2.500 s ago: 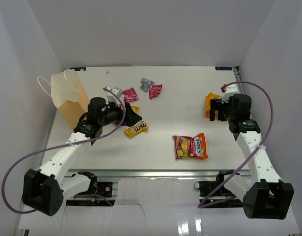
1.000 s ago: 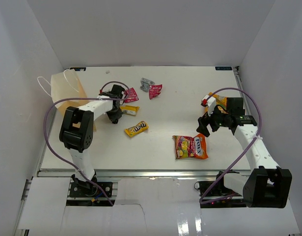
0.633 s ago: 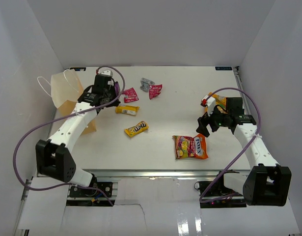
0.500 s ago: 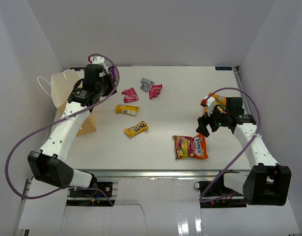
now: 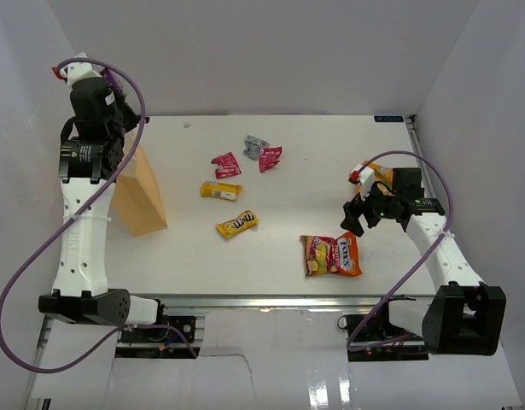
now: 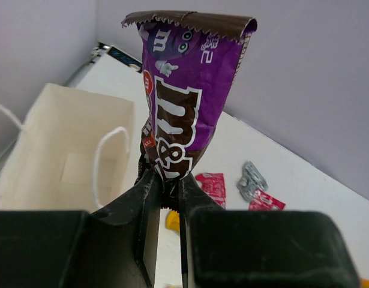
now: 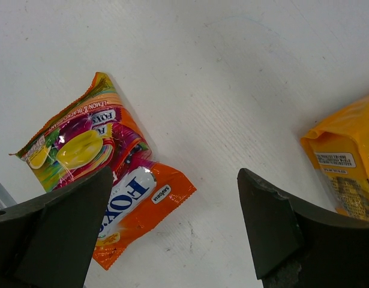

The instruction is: Place the snacks into the paper bag

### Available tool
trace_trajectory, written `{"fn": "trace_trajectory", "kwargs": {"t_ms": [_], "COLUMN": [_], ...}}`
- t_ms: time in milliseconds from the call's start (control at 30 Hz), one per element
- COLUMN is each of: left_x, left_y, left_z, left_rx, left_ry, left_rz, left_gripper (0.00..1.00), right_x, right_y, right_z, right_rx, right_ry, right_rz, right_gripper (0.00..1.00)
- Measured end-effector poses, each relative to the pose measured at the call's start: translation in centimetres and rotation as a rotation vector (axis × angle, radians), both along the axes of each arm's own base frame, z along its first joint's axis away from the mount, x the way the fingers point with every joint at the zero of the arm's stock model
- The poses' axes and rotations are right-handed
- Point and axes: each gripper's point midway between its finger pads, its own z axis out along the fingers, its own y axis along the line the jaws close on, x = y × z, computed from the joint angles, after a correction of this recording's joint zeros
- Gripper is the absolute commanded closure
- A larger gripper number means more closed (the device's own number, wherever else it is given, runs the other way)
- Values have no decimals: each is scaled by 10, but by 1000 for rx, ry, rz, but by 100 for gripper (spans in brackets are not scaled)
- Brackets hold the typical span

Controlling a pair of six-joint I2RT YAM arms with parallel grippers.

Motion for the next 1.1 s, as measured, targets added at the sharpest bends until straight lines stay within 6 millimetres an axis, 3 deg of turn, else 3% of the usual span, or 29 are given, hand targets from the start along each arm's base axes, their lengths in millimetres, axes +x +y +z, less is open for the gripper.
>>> {"fn": "trace_trajectory", "kwargs": {"t_ms": [300, 433, 667, 800, 833, 867, 967, 1100], "left_x": [-20, -25, -27, -24, -23, -23, -23, -24], "left_y": [62, 84, 94, 88, 86, 85, 83, 83], "left_z": [-18, -39, -81, -100, -102, -106, -113, -119], "left_rx": [1, -2, -14, -35, -38, -41, -45, -47], "left_ry": [74, 128, 234, 278, 284, 293, 310, 324], "left_rz": [271, 353, 373, 337, 330, 323, 315, 316], "left_gripper": [100, 100, 98, 82, 74, 56, 34, 28], "right_x": [1, 1, 0, 0, 0, 0, -1, -5], "right_y": [2, 4, 8, 9, 9, 10, 12, 19], "right_z": [2, 4, 1, 1, 1, 2, 3, 6], "right_rx": [12, 21, 39, 45, 47, 51, 61, 89], "right_ry": [-9, -22, -30, -34, -34, -35, -36, -50], "right_rz": [10, 18, 32, 37, 40, 43, 54, 103], "right_gripper": [10, 10, 10, 10, 10, 10, 10, 10]}}
